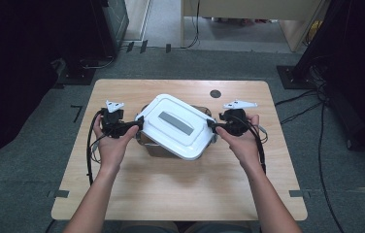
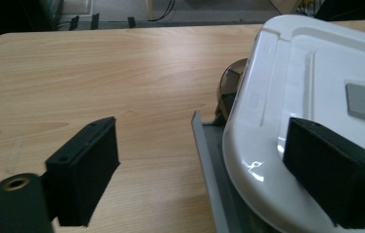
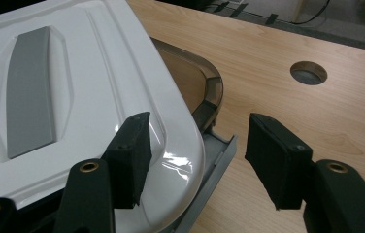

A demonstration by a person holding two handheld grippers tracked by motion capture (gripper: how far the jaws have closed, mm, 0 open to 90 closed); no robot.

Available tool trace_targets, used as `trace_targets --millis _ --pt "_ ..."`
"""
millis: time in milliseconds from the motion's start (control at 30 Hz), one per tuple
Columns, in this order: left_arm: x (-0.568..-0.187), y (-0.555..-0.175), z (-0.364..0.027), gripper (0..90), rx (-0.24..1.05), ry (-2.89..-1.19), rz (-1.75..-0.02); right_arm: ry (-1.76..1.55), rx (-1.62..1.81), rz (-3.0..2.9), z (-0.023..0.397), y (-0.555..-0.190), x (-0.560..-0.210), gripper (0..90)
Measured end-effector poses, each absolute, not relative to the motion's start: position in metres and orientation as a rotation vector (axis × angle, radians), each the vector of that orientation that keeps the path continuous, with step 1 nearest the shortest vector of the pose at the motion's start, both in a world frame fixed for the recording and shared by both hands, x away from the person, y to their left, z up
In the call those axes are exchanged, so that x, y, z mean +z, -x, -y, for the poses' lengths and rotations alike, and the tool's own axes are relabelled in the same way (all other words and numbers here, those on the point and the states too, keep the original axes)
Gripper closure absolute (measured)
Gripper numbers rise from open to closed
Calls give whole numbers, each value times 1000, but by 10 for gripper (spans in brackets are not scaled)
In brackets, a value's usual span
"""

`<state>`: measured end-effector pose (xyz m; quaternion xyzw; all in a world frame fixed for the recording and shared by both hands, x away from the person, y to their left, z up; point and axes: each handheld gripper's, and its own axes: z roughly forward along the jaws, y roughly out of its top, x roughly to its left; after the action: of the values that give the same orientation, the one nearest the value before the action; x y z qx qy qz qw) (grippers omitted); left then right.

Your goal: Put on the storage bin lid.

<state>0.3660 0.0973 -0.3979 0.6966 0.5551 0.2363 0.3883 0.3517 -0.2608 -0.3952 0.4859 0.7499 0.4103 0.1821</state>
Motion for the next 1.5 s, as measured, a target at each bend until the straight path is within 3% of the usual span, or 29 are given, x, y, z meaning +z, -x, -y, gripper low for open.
trace_targets --millis 300,633,867,1200,1500 --pt "-397 -375 -85 132 609 -1799 -1404 -1371 1179 -2117 260 -352 -397 424" --pt "-402 -376 -96 130 544 -1764 -1368 -1422 1175 -2086 261 -354 -397 406" --pt "-399 -370 -101 132 565 -1798 -1372 -1428 1125 -2076 261 -358 -394 397" --pt "-400 -381 -100 146 461 -1777 -1389 -1394 1102 -2127 254 -349 -391 384" --pt "-400 -373 -105 146 499 -1778 -1402 -1386 1093 -2085 258 -351 -393 382"
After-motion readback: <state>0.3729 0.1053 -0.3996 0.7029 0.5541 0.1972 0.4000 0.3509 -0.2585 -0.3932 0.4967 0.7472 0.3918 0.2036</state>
